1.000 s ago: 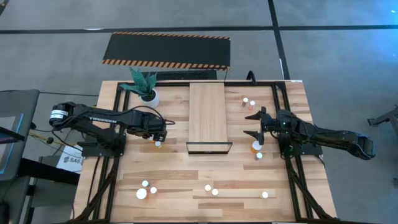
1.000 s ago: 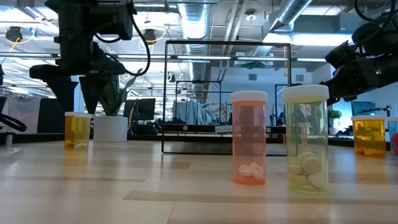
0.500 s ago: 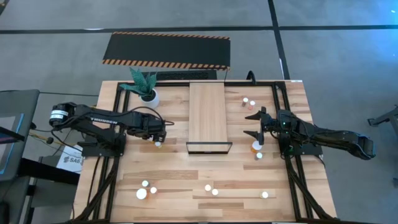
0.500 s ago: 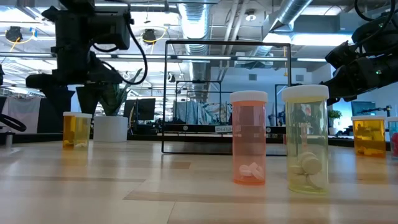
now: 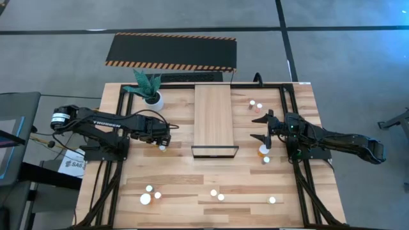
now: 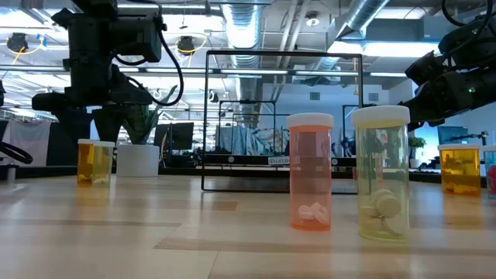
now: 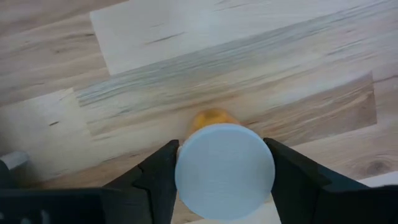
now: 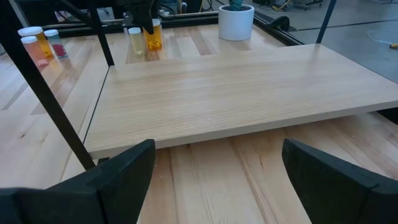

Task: Pick and place medicine bottles onto shelf by color
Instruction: Put the top left large orange pill bottle on the shelf

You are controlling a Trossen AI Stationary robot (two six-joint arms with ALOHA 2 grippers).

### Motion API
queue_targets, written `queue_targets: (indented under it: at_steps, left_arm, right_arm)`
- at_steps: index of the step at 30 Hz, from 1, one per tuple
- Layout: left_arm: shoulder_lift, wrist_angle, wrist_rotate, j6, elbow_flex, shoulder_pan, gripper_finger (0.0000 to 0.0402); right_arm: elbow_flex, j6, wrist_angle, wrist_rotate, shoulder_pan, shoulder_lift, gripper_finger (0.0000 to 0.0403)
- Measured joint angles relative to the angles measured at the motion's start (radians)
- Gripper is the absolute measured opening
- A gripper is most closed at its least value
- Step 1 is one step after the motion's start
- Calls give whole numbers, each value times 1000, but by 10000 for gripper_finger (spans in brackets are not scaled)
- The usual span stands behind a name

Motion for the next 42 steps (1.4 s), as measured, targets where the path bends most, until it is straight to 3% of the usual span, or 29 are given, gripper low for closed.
queue_targets:
  at_steps: [13,24,35,42]
  left_arm:
    - [0,0,-43,70,23,0,197]
    - [0,18,-176,171,121,0,194]
    - [0,161,-263,407,203,5,189]
    - [0,321,-242,564,203,23,189]
  right_arm:
    - [0,0,0,0,0,0,374]
    - [0,0,0,0,0,0,374]
    - [0,0,0,0,0,0,374]
    - [0,0,0,0,0,0,374]
